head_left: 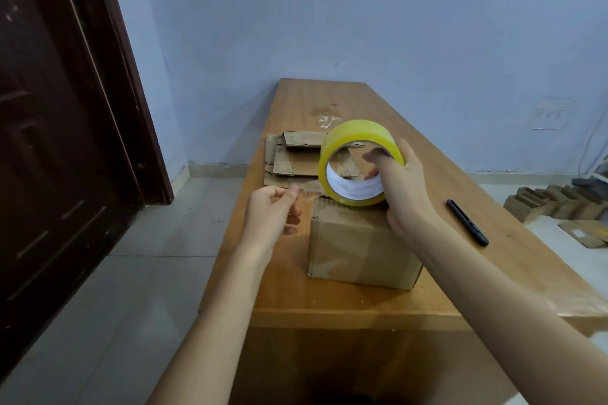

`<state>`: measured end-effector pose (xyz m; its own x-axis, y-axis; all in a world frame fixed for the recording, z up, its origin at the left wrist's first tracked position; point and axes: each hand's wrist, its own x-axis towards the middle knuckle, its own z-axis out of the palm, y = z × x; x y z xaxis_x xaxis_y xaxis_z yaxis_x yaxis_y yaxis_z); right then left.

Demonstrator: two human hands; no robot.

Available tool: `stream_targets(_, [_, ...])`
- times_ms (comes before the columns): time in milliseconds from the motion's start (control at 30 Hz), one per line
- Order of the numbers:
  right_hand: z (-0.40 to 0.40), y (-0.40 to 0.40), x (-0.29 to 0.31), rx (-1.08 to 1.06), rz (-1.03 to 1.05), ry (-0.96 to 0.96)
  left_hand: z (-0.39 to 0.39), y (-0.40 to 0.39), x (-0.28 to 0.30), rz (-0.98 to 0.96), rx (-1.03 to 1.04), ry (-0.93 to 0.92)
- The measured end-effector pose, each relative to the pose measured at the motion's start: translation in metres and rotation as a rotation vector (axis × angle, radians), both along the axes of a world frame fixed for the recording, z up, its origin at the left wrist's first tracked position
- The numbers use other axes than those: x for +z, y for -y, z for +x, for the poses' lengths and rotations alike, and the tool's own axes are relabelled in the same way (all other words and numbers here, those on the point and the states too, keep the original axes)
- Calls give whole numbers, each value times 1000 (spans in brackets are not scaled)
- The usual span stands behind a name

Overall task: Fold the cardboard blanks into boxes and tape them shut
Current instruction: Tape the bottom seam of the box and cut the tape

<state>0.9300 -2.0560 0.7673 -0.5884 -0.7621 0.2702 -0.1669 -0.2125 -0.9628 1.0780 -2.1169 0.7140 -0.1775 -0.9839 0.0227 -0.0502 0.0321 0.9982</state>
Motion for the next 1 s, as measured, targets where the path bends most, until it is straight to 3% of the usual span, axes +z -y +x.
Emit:
stream_targets(167, [2,-2,1,-1,-12,4,-11,-1,-9,148,-84,9])
stream_targets(300, [3,-1,0,-16,-8,-12,-16,-4,-12,141,-91,45])
stream_targets(500, [4,1,1,-16,19,8,-12,-9,-20,24,-150,387])
stream_targets(600, [3,1,1,-19,30,9,-12,-14,-37,-77,-128,459])
stream_targets(667, [4,1,2,-29,47,17,-15,-22,-33,-139,-25,242])
stream_targets(767, [5,1,3,-41,68,35,-25,-38,-18,22,-169,-296])
stream_targets(833, [6,0,4,-47,77,45,-32,-47,-14,32,-222,-303])
stream_targets(933, [6,1,5,-48,86,58,-38,-53,-13,-61,-134,-202])
stream_targets(1000, [6,1,4,-53,81,59,-37,-54,-15,-10,-132,-179])
